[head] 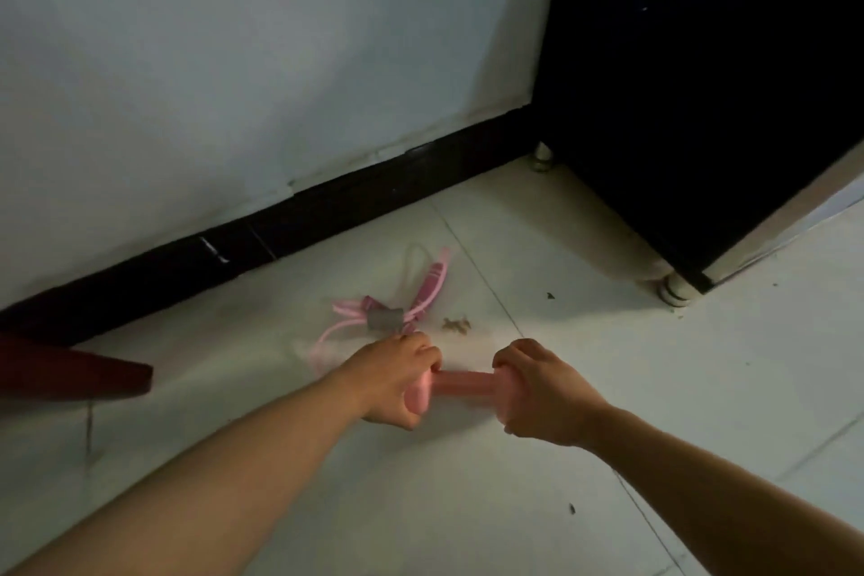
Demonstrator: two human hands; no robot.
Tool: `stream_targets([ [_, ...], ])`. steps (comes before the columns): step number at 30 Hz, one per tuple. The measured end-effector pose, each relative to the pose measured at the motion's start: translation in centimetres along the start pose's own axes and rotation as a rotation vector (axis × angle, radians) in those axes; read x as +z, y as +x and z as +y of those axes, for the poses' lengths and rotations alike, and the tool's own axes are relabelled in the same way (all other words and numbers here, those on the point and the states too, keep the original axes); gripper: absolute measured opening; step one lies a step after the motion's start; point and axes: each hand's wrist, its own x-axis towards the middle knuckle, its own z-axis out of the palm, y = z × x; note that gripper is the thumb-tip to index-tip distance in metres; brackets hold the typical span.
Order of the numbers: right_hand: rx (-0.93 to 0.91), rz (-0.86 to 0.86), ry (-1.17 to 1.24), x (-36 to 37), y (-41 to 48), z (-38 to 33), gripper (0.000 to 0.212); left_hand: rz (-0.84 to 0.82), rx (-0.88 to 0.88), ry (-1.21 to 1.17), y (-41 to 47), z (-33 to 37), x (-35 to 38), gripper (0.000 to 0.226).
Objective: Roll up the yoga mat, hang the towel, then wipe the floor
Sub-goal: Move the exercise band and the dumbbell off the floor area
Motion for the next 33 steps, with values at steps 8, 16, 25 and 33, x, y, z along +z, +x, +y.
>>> stream_targets([
  [8, -0.095, -0.033, -0.046, -1.3, 7.2, -0.6, 0.057, 0.167, -0.111, -0.067, 0.8, -4.6, 1.8, 0.07],
  [16, -0.086, 0.046, -0.08, -1.8, 9.2, 1.1, 0.066, 0.445, -0.051, -0.102, 1.2, -4.6, 2.1, 0.045],
  [25, 0.117, 0.244, 0.167, -2.4, 8.3, 2.6, 0.06, 0.503, -0.205, -0.214, 4.7, -5.0, 0.5, 0.041],
  [33, 0.245, 0.296, 0.185, -5.3, 1.3, 6.6, 0.061, 0.673, -0.21, -0.307, 9.9, -0.4, -2.6, 0.036],
])
